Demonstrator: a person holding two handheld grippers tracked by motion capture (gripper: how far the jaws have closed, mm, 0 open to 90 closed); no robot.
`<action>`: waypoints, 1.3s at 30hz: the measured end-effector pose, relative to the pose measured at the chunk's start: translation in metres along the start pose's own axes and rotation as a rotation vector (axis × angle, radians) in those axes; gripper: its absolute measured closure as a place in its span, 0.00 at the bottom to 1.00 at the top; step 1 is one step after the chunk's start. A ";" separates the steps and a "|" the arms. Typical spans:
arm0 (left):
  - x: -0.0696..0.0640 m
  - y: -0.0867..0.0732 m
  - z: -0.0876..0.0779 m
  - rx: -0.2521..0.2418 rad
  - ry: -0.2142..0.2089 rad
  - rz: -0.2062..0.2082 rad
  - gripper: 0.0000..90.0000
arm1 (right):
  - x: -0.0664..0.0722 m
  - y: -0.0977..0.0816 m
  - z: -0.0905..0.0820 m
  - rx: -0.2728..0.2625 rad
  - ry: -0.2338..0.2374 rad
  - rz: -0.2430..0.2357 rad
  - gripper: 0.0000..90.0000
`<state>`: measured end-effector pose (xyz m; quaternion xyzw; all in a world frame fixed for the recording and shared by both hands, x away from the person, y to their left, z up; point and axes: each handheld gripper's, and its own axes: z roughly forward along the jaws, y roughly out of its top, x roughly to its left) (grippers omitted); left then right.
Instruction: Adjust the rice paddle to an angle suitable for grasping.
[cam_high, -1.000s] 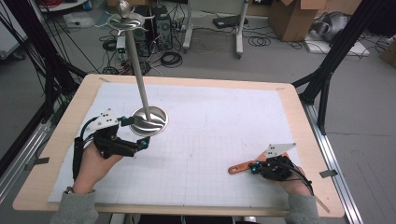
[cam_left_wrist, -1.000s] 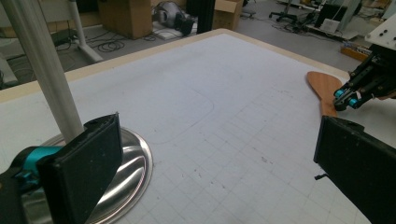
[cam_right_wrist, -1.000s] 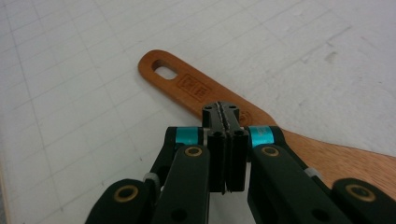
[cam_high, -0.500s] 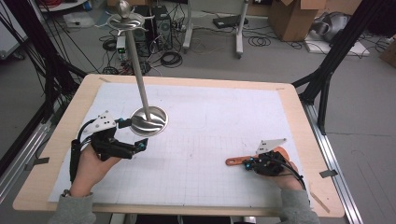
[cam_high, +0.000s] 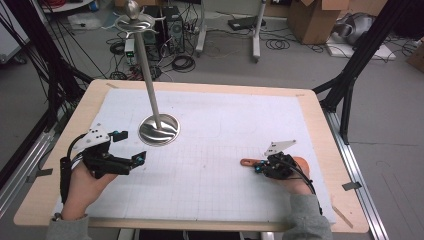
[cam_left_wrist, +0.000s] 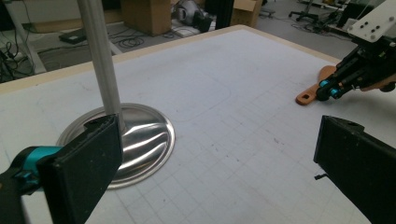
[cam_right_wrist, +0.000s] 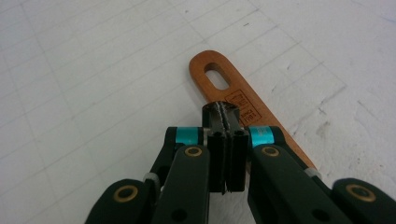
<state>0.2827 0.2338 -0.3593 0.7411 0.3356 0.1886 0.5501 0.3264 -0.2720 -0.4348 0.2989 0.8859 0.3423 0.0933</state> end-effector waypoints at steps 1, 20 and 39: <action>0.001 -0.001 -0.002 0.001 0.004 0.000 0.02 | -0.001 0.003 0.002 0.002 -0.008 0.004 1.00; 0.005 -0.015 -0.027 0.014 0.068 -0.022 0.02 | -0.009 0.025 0.021 0.002 -0.099 0.041 1.00; 0.004 -0.026 -0.051 0.016 0.115 -0.035 0.02 | -0.026 0.031 0.032 -0.049 -0.159 0.121 1.00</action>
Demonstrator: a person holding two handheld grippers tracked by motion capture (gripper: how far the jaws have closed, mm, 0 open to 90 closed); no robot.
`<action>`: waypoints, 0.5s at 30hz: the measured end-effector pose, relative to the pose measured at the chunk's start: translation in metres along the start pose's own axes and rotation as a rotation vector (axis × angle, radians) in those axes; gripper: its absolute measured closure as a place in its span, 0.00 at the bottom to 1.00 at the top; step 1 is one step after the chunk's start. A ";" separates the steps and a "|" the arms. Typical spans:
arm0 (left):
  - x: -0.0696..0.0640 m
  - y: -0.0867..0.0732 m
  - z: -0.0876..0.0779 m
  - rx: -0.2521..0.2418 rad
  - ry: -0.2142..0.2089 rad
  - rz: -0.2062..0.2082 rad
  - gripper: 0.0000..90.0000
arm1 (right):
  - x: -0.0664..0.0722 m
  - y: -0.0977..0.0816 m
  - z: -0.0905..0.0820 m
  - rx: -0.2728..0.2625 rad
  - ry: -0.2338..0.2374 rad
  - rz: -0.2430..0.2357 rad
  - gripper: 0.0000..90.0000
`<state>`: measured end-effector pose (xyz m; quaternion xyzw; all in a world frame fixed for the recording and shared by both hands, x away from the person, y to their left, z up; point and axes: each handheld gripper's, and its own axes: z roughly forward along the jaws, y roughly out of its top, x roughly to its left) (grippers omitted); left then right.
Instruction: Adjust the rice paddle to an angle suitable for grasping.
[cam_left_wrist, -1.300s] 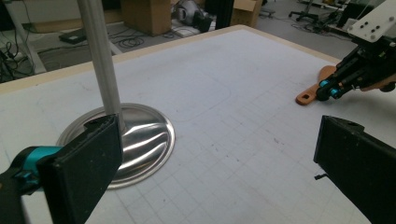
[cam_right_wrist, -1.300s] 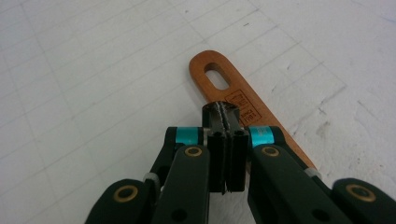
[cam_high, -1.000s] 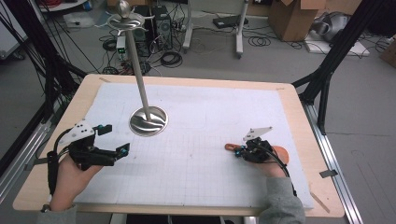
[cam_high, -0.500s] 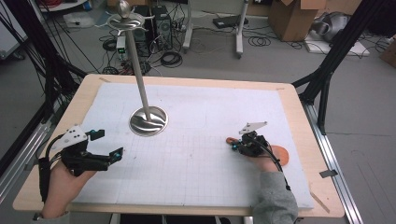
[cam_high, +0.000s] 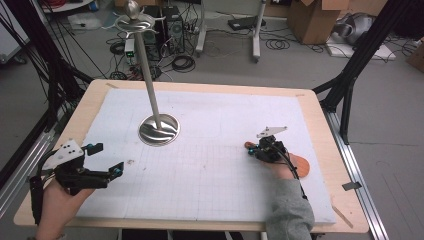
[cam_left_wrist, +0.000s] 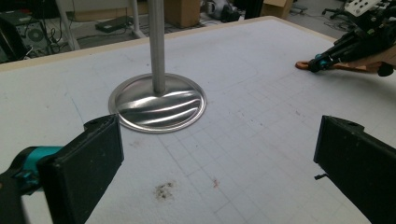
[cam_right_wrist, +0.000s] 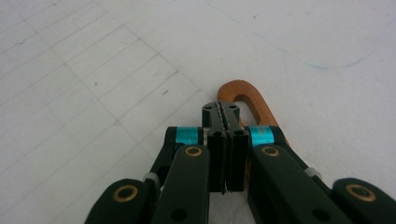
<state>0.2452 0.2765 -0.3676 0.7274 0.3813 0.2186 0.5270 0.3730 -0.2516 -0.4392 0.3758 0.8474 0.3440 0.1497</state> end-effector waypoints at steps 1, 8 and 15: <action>0.000 0.000 -0.001 0.004 0.003 0.004 0.02 | 0.000 0.000 0.000 0.002 0.001 0.003 1.00; 0.000 -0.002 -0.006 0.000 0.012 0.000 0.02 | -0.004 0.003 0.004 -0.016 -0.035 0.029 1.00; 0.000 -0.003 -0.010 -0.002 0.016 0.000 0.02 | -0.007 0.004 0.006 -0.023 -0.054 0.041 1.00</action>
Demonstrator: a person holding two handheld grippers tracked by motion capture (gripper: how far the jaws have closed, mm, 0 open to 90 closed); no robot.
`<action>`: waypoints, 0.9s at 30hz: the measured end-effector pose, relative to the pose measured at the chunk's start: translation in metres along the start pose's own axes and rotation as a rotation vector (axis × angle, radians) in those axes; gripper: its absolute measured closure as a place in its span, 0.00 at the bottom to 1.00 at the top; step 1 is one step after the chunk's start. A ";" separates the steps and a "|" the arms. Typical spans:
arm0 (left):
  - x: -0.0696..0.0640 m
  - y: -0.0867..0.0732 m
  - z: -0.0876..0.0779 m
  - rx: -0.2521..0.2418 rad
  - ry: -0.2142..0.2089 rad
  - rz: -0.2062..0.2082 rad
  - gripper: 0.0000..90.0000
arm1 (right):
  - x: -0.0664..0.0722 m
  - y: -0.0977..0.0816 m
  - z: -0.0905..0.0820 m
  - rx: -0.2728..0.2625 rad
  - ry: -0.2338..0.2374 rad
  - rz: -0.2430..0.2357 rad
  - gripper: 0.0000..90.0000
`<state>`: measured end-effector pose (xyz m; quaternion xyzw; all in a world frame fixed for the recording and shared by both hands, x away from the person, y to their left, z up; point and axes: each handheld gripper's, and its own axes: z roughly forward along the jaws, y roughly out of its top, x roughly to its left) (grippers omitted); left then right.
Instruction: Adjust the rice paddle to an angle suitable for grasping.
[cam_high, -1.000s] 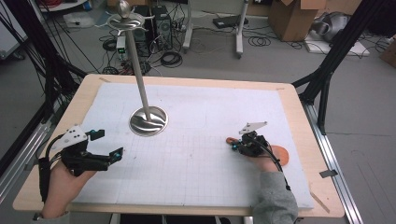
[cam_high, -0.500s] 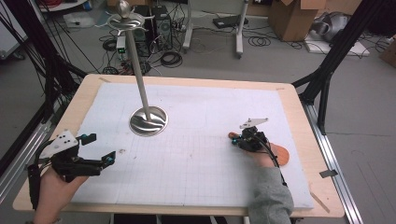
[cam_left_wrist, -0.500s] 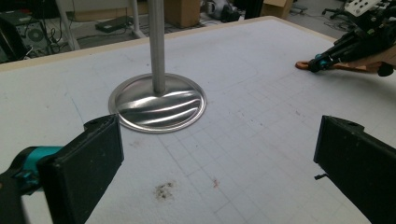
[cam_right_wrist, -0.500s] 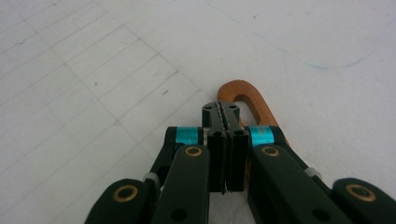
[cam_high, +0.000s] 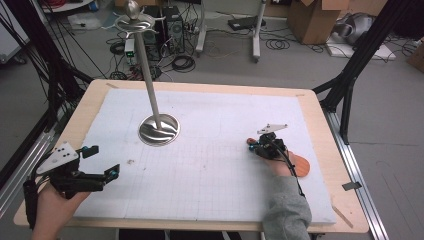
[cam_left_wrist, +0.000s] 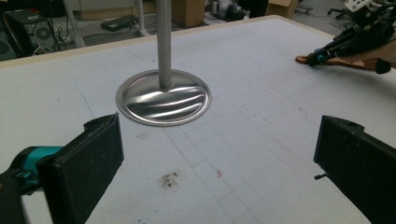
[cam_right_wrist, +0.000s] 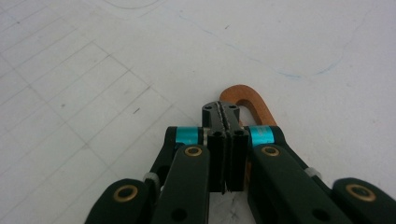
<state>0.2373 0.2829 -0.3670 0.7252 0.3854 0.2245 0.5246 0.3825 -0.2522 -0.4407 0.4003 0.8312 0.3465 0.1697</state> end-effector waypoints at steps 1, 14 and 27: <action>0.000 0.000 0.000 0.000 0.001 -0.002 0.02 | -0.001 0.000 0.000 -0.001 -0.004 -0.003 1.00; -0.001 0.004 0.006 -0.008 -0.017 0.007 0.02 | 0.000 0.005 -0.005 -0.030 -0.035 -0.046 0.99; -0.002 0.007 0.017 0.000 -0.042 0.008 0.02 | -0.009 0.006 -0.036 -0.089 -0.036 -0.085 0.93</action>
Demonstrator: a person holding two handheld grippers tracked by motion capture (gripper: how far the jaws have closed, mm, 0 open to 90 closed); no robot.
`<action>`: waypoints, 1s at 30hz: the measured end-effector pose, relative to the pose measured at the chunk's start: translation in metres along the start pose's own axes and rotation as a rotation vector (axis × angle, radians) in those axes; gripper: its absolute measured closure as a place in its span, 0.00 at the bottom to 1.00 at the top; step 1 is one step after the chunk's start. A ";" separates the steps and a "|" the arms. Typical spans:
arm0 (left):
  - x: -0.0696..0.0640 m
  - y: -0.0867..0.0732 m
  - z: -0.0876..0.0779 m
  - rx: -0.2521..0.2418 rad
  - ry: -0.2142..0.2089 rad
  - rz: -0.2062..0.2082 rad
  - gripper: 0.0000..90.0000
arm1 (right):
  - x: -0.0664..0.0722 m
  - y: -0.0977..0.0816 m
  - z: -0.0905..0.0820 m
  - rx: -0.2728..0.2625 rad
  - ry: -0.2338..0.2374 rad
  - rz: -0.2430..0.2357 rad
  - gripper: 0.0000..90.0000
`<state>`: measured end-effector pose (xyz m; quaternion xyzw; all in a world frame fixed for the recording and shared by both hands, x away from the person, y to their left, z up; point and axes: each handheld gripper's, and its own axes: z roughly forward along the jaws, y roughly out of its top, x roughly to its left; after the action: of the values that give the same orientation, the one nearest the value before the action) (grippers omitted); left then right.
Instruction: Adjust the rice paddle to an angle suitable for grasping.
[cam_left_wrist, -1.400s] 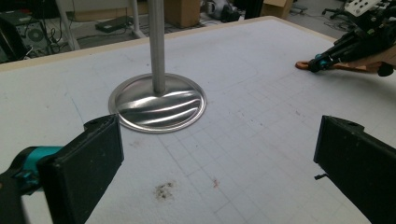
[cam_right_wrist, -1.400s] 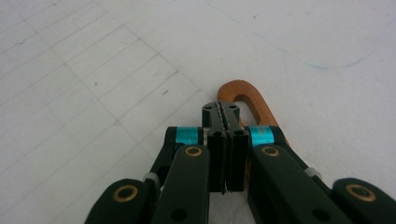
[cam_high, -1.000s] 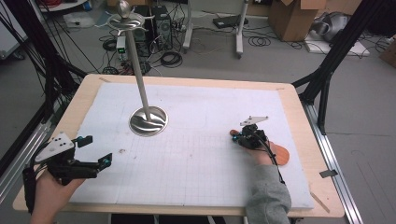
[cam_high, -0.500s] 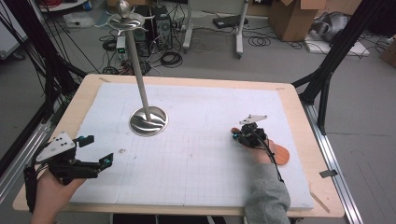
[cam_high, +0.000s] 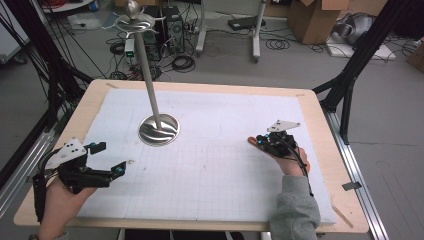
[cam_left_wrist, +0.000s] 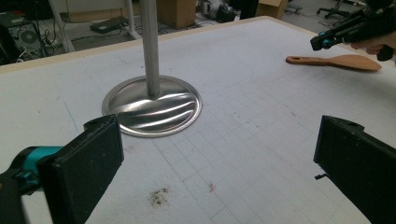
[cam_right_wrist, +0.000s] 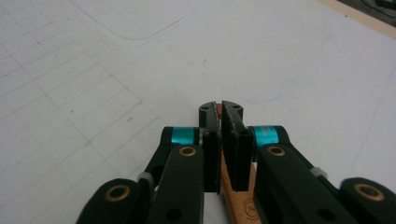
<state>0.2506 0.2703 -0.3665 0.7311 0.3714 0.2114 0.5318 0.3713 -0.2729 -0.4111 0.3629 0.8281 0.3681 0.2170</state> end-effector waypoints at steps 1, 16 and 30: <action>0.000 0.000 0.000 0.001 0.000 0.000 0.02 | -0.002 -0.001 -0.002 -0.004 0.004 -0.003 0.91; 0.002 0.000 0.000 0.000 -0.001 -0.006 0.02 | -0.015 -0.009 -0.013 -0.064 0.053 0.026 0.50; 0.001 0.000 0.001 0.006 -0.006 0.000 0.02 | -0.021 -0.010 -0.021 -0.077 0.123 0.067 0.16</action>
<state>0.2522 0.2705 -0.3674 0.7335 0.3705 0.2077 0.5306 0.3677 -0.3030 -0.4034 0.3586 0.8125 0.4281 0.1670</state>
